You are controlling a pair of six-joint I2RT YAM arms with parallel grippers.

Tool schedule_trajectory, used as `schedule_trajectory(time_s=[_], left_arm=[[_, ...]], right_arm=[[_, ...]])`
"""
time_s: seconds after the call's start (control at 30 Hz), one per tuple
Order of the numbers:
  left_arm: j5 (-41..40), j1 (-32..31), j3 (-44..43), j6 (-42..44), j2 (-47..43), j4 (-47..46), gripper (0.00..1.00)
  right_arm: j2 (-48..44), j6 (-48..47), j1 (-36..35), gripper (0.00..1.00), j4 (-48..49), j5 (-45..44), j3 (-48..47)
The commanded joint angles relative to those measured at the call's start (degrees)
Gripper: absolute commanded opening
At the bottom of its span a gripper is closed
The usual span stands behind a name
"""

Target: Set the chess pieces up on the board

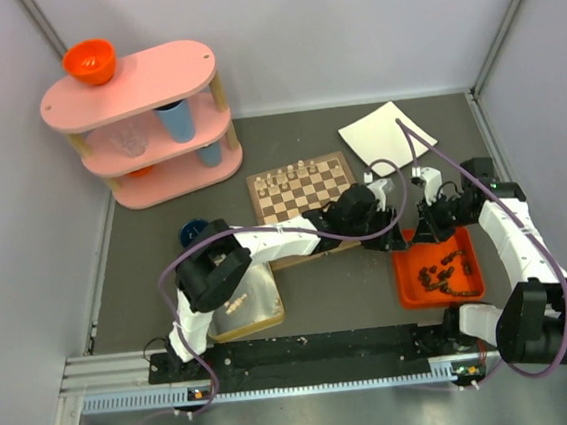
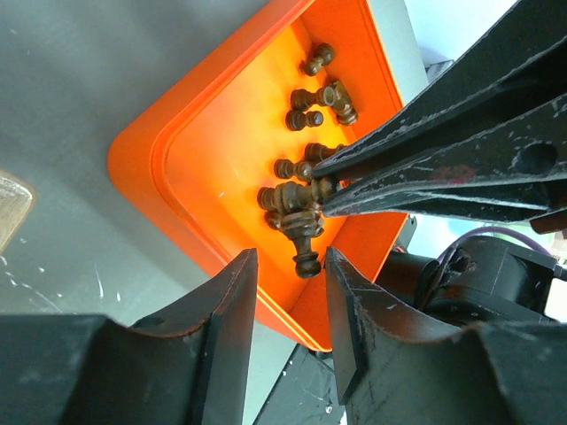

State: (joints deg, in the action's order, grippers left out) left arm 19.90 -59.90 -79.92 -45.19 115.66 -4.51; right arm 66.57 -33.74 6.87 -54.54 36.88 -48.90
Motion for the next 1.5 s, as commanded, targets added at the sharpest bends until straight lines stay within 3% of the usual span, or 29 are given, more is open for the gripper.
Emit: schedule_trajectory(time_s=[0.0,0.43,0.57,0.6,0.77,1.0,1.23,1.47], left_arm=[[-0.39,-0.57,-3.05,0.81,0.97,-0.58,0.4],[1.02,-0.83,-3.14,0.63,1.33,-0.94,0.32],[1.11,-0.75,-3.14,0.63,1.33,-1.2,0.19],[1.28,-0.75,-3.14,0.63,1.33,-1.46,0.12],[1.37,-0.75,-2.87,1.24,0.98,-1.55,0.0],[2.77,-0.4,-2.43,5.36,-1.04,1.43,0.0],[6.99,0.75,-1.47,10.64,-6.66,9.34,0.0],[11.3,4.34,2.92,16.96,-15.53,17.6,0.0]], right_arm=[[-0.12,0.43,-0.37,0.0,-0.3,1.35,-2.6],[-0.12,0.6,-0.37,0.0,-0.3,1.0,-2.69],[-0.21,0.6,-0.37,0.0,-0.39,1.0,-2.69],[-0.21,0.51,-0.37,0.0,-0.3,1.0,-2.69],[-0.21,0.6,-0.37,0.0,-0.21,0.3,-2.51],[-1.88,-0.89,1.47,0.0,0.49,-2.26,-2.16],[-4.25,-2.91,3.32,0.0,0.58,7.31,-0.58],[-4.86,-4.58,3.32,0.0,1.02,9.26,-0.05]])
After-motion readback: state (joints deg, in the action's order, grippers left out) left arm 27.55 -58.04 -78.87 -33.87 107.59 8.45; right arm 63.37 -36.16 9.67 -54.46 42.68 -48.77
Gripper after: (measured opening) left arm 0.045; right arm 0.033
